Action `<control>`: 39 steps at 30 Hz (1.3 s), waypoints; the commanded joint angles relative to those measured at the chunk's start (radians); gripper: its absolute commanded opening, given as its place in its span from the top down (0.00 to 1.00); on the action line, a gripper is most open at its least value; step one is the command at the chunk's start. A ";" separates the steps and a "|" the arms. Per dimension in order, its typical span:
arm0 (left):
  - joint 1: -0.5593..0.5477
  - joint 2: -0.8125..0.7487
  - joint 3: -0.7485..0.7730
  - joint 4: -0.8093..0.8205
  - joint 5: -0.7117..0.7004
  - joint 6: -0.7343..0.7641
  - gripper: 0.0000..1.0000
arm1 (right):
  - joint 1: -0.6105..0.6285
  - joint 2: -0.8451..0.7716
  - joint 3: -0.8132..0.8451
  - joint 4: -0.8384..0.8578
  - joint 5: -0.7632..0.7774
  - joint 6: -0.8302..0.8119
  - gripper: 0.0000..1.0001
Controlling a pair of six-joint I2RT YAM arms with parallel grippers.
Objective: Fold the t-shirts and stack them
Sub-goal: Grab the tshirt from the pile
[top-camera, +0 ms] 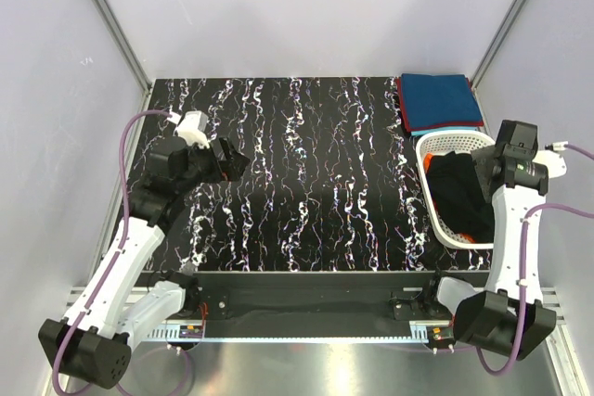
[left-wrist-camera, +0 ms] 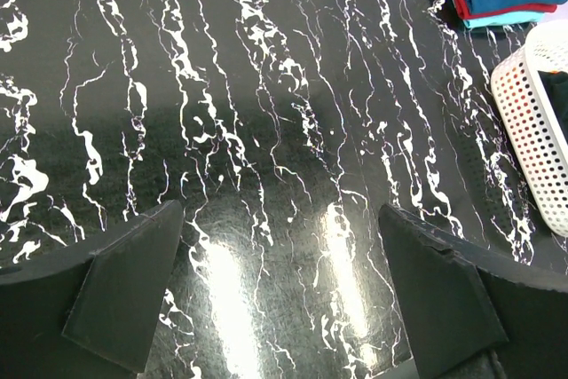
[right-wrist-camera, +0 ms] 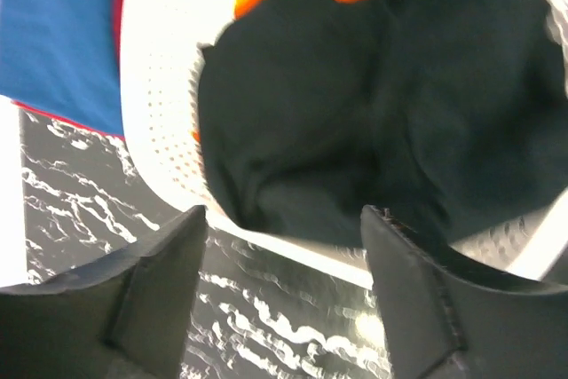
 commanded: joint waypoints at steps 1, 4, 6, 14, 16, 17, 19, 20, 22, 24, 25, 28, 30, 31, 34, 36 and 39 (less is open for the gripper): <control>-0.002 -0.028 0.006 0.012 -0.009 0.009 0.01 | -0.004 -0.079 0.004 -0.185 -0.033 0.121 0.18; -0.002 -0.054 0.008 0.013 -0.006 0.009 0.01 | -0.004 -0.119 -0.039 -0.186 -0.041 0.126 0.15; 0.000 -0.068 0.009 0.012 -0.012 0.011 0.01 | -0.004 -0.121 -0.064 -0.183 -0.018 0.132 0.13; -0.002 -0.065 0.008 0.010 0.017 0.004 0.01 | -0.004 -0.067 -0.208 -0.056 -0.094 0.198 0.11; 0.000 -0.065 0.009 0.007 0.014 0.004 0.01 | -0.004 -0.044 -0.249 0.000 -0.076 0.206 0.11; 0.000 -0.065 0.009 0.007 0.012 0.006 0.01 | -0.004 -0.035 -0.263 0.019 -0.044 0.206 0.12; 0.000 -0.060 0.012 0.004 0.012 0.006 0.01 | -0.005 -0.016 -0.291 0.083 -0.021 0.181 0.27; -0.002 -0.059 0.014 0.004 0.012 0.007 0.01 | -0.005 -0.013 -0.294 0.109 -0.006 0.165 0.41; -0.002 -0.053 0.015 0.002 0.011 0.008 0.01 | -0.005 -0.036 -0.267 0.120 0.014 0.129 1.00; -0.002 -0.051 0.014 -0.001 0.014 0.006 0.01 | -0.005 -0.090 -0.214 0.154 0.018 0.056 1.00; -0.002 -0.051 0.014 0.001 0.015 0.006 0.01 | -0.005 -0.108 -0.188 0.171 0.013 0.016 1.00; -0.002 -0.056 0.015 0.001 0.011 0.004 0.01 | -0.005 -0.176 -0.055 0.226 -0.053 -0.160 1.00; -0.002 -0.059 0.019 0.001 0.005 0.004 0.01 | -0.005 -0.194 0.084 0.238 -0.126 -0.225 1.00; -0.002 -0.059 0.019 0.001 0.000 0.004 0.01 | -0.005 -0.191 0.137 0.244 -0.158 -0.239 1.00; -0.002 -0.054 0.026 0.001 -0.020 -0.009 0.01 | -0.005 -0.132 0.367 0.252 -0.351 -0.245 1.00; 0.001 -0.045 0.032 -0.001 -0.032 -0.035 0.01 | -0.004 -0.051 0.528 0.264 -0.563 -0.186 1.00; 0.001 -0.036 0.055 -0.030 -0.060 -0.083 0.01 | 0.005 0.072 0.717 0.277 -0.844 -0.057 1.00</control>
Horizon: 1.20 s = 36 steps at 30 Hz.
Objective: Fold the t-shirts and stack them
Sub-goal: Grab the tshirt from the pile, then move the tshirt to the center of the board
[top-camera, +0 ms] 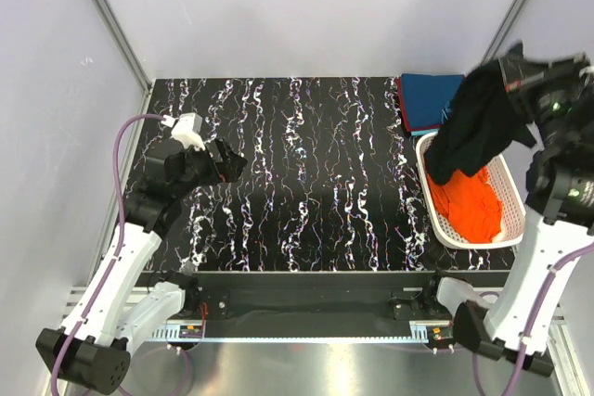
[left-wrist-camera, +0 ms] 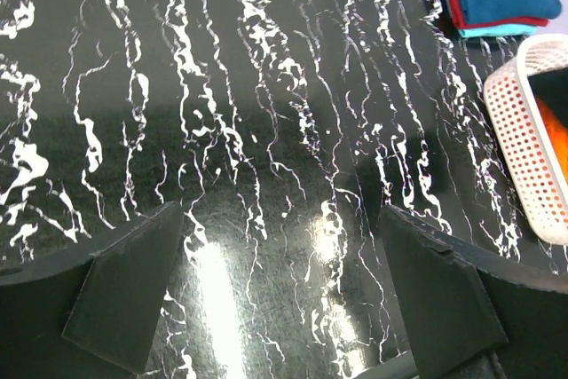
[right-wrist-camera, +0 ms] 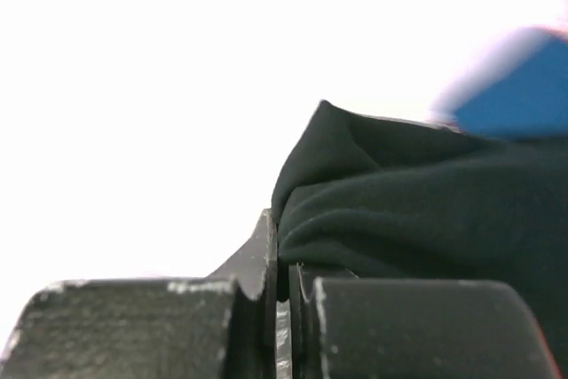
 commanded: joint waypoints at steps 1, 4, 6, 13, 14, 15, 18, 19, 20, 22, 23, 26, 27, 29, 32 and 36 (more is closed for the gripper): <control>0.001 0.010 0.061 -0.001 -0.062 -0.059 0.01 | 0.061 0.129 0.168 0.078 -0.400 0.111 1.00; 0.001 -0.009 0.090 -0.051 -0.091 -0.088 0.01 | 0.222 0.200 0.283 0.012 -0.316 0.051 1.00; 0.004 -0.027 0.108 -0.088 -0.111 -0.088 0.01 | 0.394 0.268 0.328 -0.060 -0.259 0.028 1.00; 0.023 -0.053 0.154 -0.248 -0.274 -0.102 0.01 | 0.756 0.391 0.078 0.063 -0.072 0.057 1.00; 0.027 -0.055 0.151 -0.255 -0.272 -0.103 0.01 | 0.773 0.408 0.012 0.123 -0.069 0.076 1.00; 0.037 -0.055 0.145 -0.268 -0.266 -0.104 0.01 | 0.807 0.451 -0.014 0.151 -0.076 0.077 0.98; 0.047 -0.046 0.118 -0.269 -0.234 -0.097 0.01 | 0.821 0.558 -0.056 0.167 -0.084 0.057 0.79; 0.049 -0.027 0.107 -0.269 -0.211 -0.094 0.01 | 0.821 0.578 -0.059 0.161 -0.063 0.039 0.69; 0.049 -0.017 0.104 -0.269 -0.199 -0.094 0.01 | 0.820 0.598 -0.042 0.107 -0.024 -0.004 0.54; 0.051 0.014 0.095 -0.248 -0.138 -0.099 0.02 | 0.815 0.641 -0.011 0.029 0.109 -0.050 0.45; 0.049 0.043 0.090 -0.234 -0.109 -0.105 0.03 | 0.810 0.648 0.007 -0.043 0.152 -0.083 0.43; 0.050 0.120 0.065 -0.154 0.028 -0.128 0.07 | 0.777 0.640 -0.016 -0.158 0.284 -0.102 0.37; 0.049 0.144 0.058 -0.135 0.054 -0.137 0.08 | 0.768 0.611 -0.043 -0.163 0.301 -0.104 0.37; 0.047 0.224 0.041 -0.078 0.108 -0.165 0.10 | 0.746 0.556 -0.163 -0.134 0.300 -0.108 0.37; 0.034 0.330 0.027 0.005 0.152 -0.200 0.12 | 0.729 0.505 -0.350 -0.004 0.194 -0.121 0.41; -0.040 0.494 0.045 0.077 0.088 -0.237 0.13 | 0.728 0.470 -0.536 0.157 0.059 -0.098 0.44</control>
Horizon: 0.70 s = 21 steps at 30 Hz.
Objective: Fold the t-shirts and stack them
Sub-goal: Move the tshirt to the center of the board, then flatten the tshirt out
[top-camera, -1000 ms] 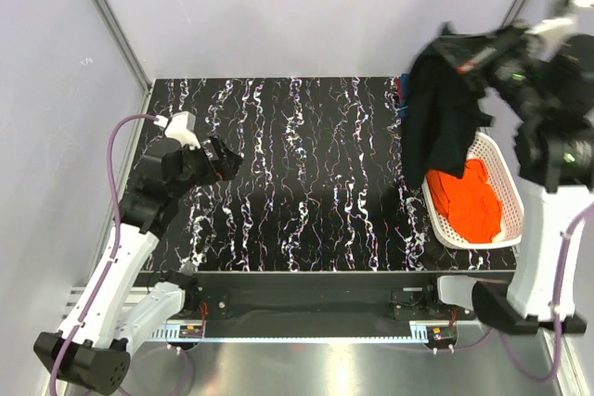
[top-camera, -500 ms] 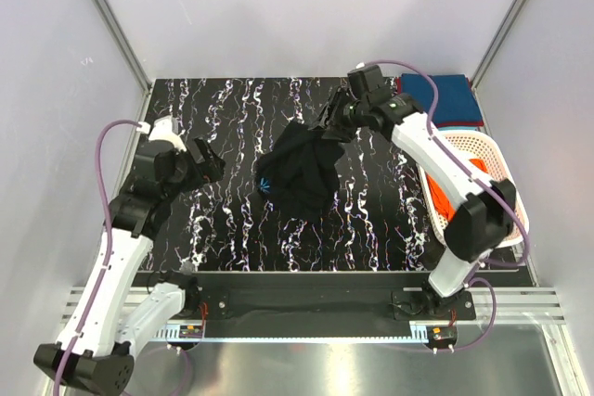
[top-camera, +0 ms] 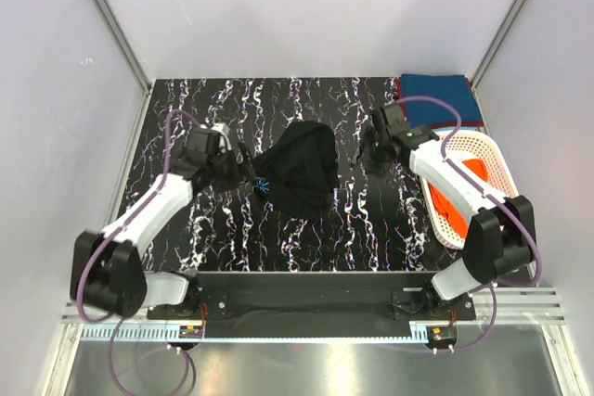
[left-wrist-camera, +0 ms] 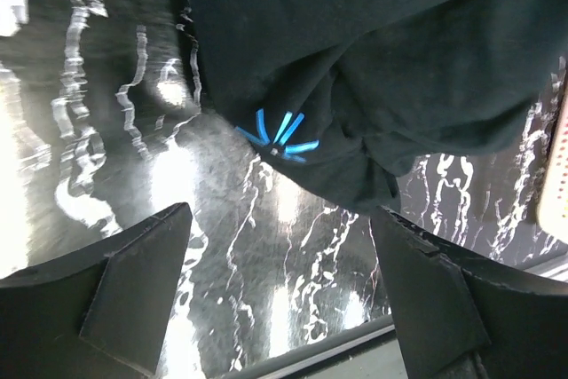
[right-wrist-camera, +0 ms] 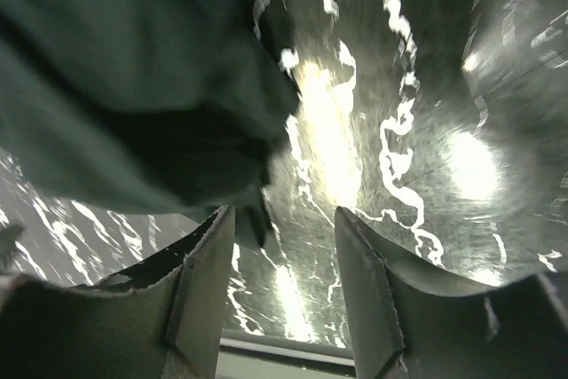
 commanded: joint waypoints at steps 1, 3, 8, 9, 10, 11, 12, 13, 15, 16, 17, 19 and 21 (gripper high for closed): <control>-0.059 0.098 0.018 0.136 0.008 -0.051 0.14 | 0.007 -0.009 -0.129 0.187 -0.129 -0.011 0.45; -0.086 0.172 0.026 0.150 -0.029 -0.059 0.16 | 0.007 0.017 -0.164 0.238 -0.184 -0.014 0.45; -0.102 0.232 -0.005 0.228 -0.092 -0.092 0.19 | 0.010 0.077 -0.198 0.364 -0.186 -0.117 0.47; -0.103 0.261 0.003 0.239 -0.086 -0.092 0.19 | 0.009 0.085 -0.198 0.373 -0.189 -0.131 0.47; -0.105 0.278 0.009 0.243 -0.085 -0.091 0.20 | 0.009 0.094 -0.201 0.402 -0.201 -0.146 0.47; -0.108 0.293 0.014 0.251 -0.083 -0.092 0.20 | 0.009 0.114 -0.203 0.420 -0.215 -0.152 0.47; -0.108 0.318 0.020 0.274 -0.074 -0.091 0.25 | 0.009 0.121 -0.209 0.439 -0.235 -0.154 0.46; -0.108 0.332 0.023 0.279 -0.072 -0.091 0.30 | 0.009 0.132 -0.218 0.466 -0.236 -0.158 0.46; -0.106 0.362 0.043 0.282 -0.069 -0.094 0.45 | 0.009 0.166 -0.226 0.497 -0.226 -0.157 0.45; -0.108 0.370 0.050 0.282 -0.071 -0.095 0.51 | 0.009 0.180 -0.223 0.505 -0.226 -0.157 0.44; -0.106 0.375 0.055 0.279 -0.071 -0.095 0.57 | 0.010 0.210 -0.220 0.516 -0.229 -0.158 0.44; -0.106 0.382 0.073 0.277 -0.065 -0.094 0.72 | 0.010 0.258 -0.204 0.542 -0.250 -0.172 0.44; -0.108 0.385 0.098 0.267 -0.065 -0.086 0.82 | 0.009 0.285 -0.192 0.574 -0.285 -0.183 0.44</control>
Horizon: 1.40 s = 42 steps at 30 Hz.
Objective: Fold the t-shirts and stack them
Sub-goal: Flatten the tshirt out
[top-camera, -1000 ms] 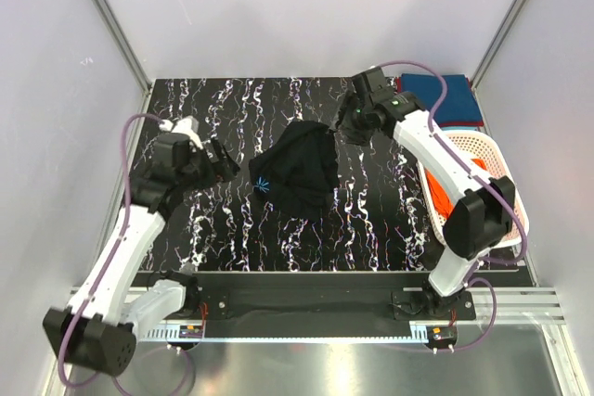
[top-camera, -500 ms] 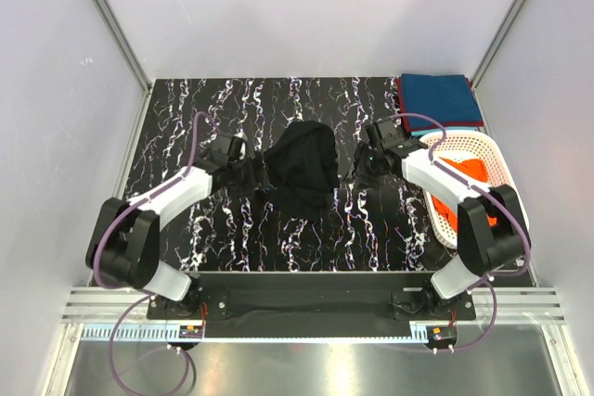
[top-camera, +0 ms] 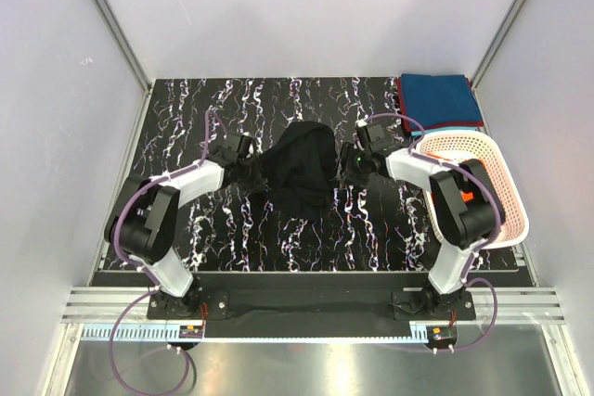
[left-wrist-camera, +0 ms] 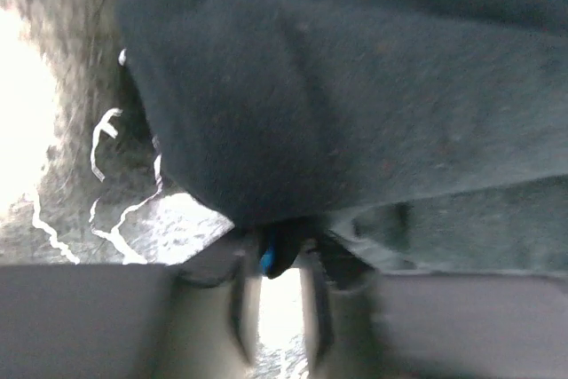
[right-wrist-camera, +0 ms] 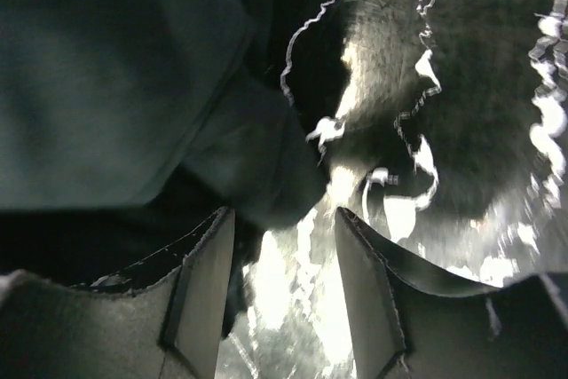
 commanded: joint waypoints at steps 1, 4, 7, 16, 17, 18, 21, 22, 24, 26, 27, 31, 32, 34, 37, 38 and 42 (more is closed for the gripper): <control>-0.002 -0.006 0.080 0.039 -0.013 0.014 0.92 | 0.005 0.064 0.028 0.097 -0.062 -0.047 0.43; 0.001 -0.009 0.118 0.007 -0.008 0.029 1.00 | 0.004 0.116 0.054 0.109 -0.092 -0.060 0.48; 0.002 -0.033 0.167 -0.054 -0.010 0.063 1.00 | 0.004 0.108 0.068 0.100 -0.074 -0.067 0.77; 0.024 -0.295 0.498 -0.432 -0.284 0.204 1.00 | -0.004 -0.288 0.267 -0.380 0.325 -0.103 1.00; 0.025 -0.324 0.562 -0.477 -0.307 0.207 1.00 | -0.004 -0.311 0.295 -0.418 0.372 -0.105 1.00; 0.028 -0.335 0.593 -0.498 -0.309 0.212 1.00 | -0.005 -0.333 0.347 -0.492 0.389 -0.106 1.00; 0.036 -0.348 0.693 -0.582 -0.298 0.228 1.00 | -0.005 -0.400 0.421 -0.602 0.438 -0.094 1.00; 0.039 -0.346 0.709 -0.599 -0.298 0.232 1.00 | -0.005 -0.438 0.427 -0.616 0.442 -0.091 1.00; 0.051 -0.340 0.716 -0.617 -0.292 0.239 1.00 | -0.005 -0.468 0.427 -0.641 0.452 -0.102 1.00; 0.076 -0.326 0.704 -0.622 -0.268 0.244 1.00 | -0.008 -0.482 0.431 -0.670 0.509 -0.119 1.00; 0.085 -0.322 0.703 -0.624 -0.260 0.247 1.00 | -0.011 -0.480 0.438 -0.673 0.521 -0.140 1.00; 0.098 -0.297 0.690 -0.621 -0.326 0.250 1.00 | -0.024 -0.462 0.455 -0.669 0.532 -0.178 1.00; 0.099 -0.271 0.690 -0.622 -0.347 0.255 1.00 | -0.024 -0.456 0.448 -0.646 0.524 -0.185 1.00; 0.119 -0.239 0.690 -0.628 -0.326 0.265 1.00 | -0.024 -0.427 0.436 -0.640 0.515 -0.200 1.00; 0.121 -0.214 0.666 -0.628 -0.320 0.265 1.00 | -0.024 -0.405 0.419 -0.640 0.477 -0.197 1.00; 0.122 -0.220 0.648 -0.630 -0.343 0.267 1.00 | -0.024 -0.406 0.406 -0.641 0.462 -0.194 1.00; 0.122 -0.272 0.627 -0.642 -0.395 0.294 1.00 | -0.024 -0.455 0.390 -0.653 0.448 -0.183 1.00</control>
